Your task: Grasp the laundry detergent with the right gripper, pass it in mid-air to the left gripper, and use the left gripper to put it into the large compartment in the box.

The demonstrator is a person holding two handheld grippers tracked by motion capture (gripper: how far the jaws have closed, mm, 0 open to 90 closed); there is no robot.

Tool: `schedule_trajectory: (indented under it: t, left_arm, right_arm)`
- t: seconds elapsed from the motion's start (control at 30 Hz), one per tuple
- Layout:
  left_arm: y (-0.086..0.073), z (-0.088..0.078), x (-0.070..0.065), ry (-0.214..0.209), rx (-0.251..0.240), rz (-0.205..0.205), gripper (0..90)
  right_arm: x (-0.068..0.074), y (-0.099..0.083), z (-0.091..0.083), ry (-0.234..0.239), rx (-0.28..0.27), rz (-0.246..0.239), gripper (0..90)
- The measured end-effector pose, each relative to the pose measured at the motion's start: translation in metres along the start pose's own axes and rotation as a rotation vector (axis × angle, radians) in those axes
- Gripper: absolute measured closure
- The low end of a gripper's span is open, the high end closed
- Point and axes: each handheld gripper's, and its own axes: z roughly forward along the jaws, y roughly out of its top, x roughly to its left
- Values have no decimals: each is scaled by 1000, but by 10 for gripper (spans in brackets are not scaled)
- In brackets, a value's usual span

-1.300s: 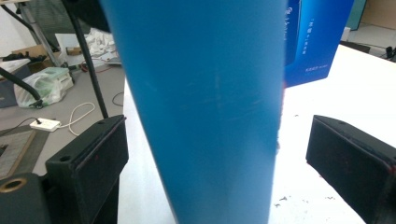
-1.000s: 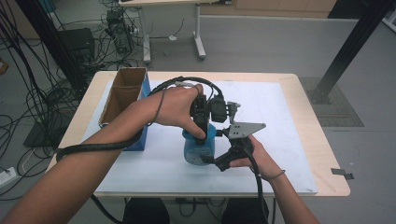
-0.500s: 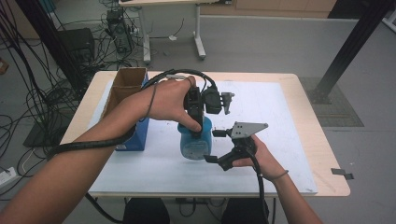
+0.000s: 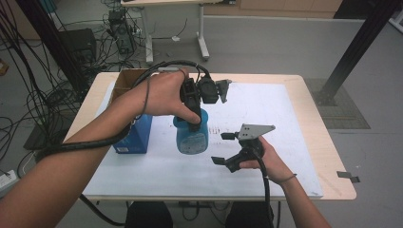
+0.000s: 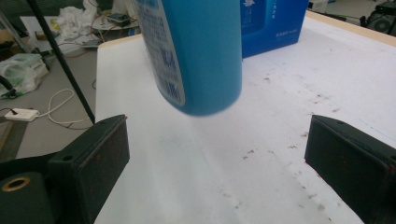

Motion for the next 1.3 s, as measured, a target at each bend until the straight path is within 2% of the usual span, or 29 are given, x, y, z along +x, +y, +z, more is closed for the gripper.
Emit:
schedule_trajectory:
  t: [0.03, 0.1, 0.17, 0.2, 0.23, 0.3, 0.33, 0.4, 0.63, 0.77, 0.9, 0.93, 0.97, 1.03, 1.07, 1.1, 1.27, 1.3]
  left_arm:
    - [-1, 0, 2, 1, 2, -27, 370]
    - [-1, 1, 3, 2, 6, -34, 370]
    - [-3, 0, 8, 1, 5, -76, 371]
    - [-3, 0, 8, 1, 5, -76, 371]
    - [-3, -1, 11, -4, 10, -98, 371]
    - [-4, -1, 13, -3, 6, -109, 371]
    - [-7, -3, 15, -3, -8, -150, 371]
    - [-8, -7, 16, 6, -15, -167, 371]
    - [-11, -21, 26, 31, -32, -279, 372]
    - [-13, -26, 32, 28, -43, -310, 371]
    - [-17, -35, 39, 27, -58, -370, 372]
    - [-18, -37, 39, 30, -62, -374, 372]
    - [-19, -40, 41, 31, -66, -403, 371]
    - [-20, -44, 43, 35, -66, -417, 372]
    - [-20, -44, 43, 35, -66, -417, 372]
    - [-21, -47, 45, 40, -65, -442, 372]
    - [-26, -56, 49, 47, -81, -480, 371]
    - [-30, -61, 52, 47, -86, -501, 372]
  right_arm:
    - [0, -1, 0, -7, 2, 4, 61]
    - [0, -1, -1, -13, 4, 6, 62]
    - [1, -1, -1, -22, 12, 13, 62]
    - [1, -1, -1, -22, 12, 13, 62]
    - [1, -1, -2, -32, 20, 22, 62]
    - [1, -2, -3, -45, 23, 31, 62]
    - [1, -2, -3, -45, 23, 31, 62]
    - [0, -4, -4, -57, 26, 44, 62]
    - [-1, -11, -9, -110, 32, 81, 61]
    - [-1, -13, -12, -138, 41, 97, 61]
    - [1, -18, -15, -186, 43, 113, 61]
    - [1, -19, -15, -193, 42, 119, 61]
    - [1, -20, -16, -211, 42, 129, 61]
    - [1, -21, -17, -229, 41, 141, 62]
    - [1, -21, -17, -229, 41, 141, 62]
    - [1, -22, -18, -239, 42, 150, 63]
    - [1, -22, -19, -266, 39, 166, 63]
    - [1, -22, -20, -277, 40, 167, 63]
